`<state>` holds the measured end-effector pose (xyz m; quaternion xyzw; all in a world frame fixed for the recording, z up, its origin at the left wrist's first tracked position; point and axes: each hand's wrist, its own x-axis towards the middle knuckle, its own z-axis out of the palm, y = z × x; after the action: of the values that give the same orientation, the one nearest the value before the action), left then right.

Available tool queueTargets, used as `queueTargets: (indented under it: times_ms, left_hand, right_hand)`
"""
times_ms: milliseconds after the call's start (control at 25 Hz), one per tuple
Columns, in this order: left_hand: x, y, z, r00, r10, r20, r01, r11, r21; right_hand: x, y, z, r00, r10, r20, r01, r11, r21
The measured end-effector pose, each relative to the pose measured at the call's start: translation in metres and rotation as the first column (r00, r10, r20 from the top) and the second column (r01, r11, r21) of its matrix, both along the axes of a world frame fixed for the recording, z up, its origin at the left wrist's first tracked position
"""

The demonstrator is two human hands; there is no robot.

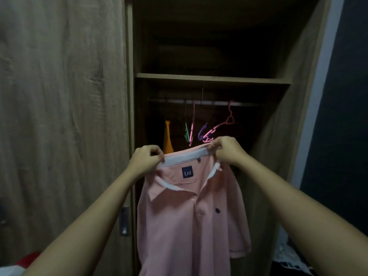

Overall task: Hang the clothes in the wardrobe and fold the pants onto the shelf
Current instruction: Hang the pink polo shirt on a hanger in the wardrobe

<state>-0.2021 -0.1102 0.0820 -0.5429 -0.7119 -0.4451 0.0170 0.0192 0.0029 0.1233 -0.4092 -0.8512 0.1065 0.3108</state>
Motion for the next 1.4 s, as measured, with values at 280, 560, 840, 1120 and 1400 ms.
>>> queueTargets:
  times_ms: [280,560,840,1120,1400]
  left_hand:
    - [0.016,0.111,0.032,0.987,0.047,0.152,-0.065,0.991,0.116]
    - [-0.006,0.235,0.044,0.943,0.16,0.292,-0.158,0.987,-0.029]
    - [-0.016,0.312,0.033,0.919,0.149,0.366,-0.143,0.989,-0.045]
    - [-0.008,0.299,0.04,0.941,0.213,0.263,-0.22,0.975,-0.003]
    - [0.019,0.193,0.007,0.907,0.391,0.155,-0.39,0.92,-0.038]
  right_hand:
    - [-0.012,0.047,0.008,0.986,0.034,0.163,-0.055,0.991,0.123]
    - [0.004,0.111,0.012,0.964,0.072,0.257,-0.135,0.963,0.233]
    - [0.008,0.162,0.01,0.962,0.121,0.243,-0.187,0.944,0.271]
    - [0.007,0.169,-0.007,0.965,0.155,0.211,-0.207,0.945,0.254]
    - [-0.008,0.14,-0.035,0.97,0.114,0.215,-0.164,0.96,0.229]
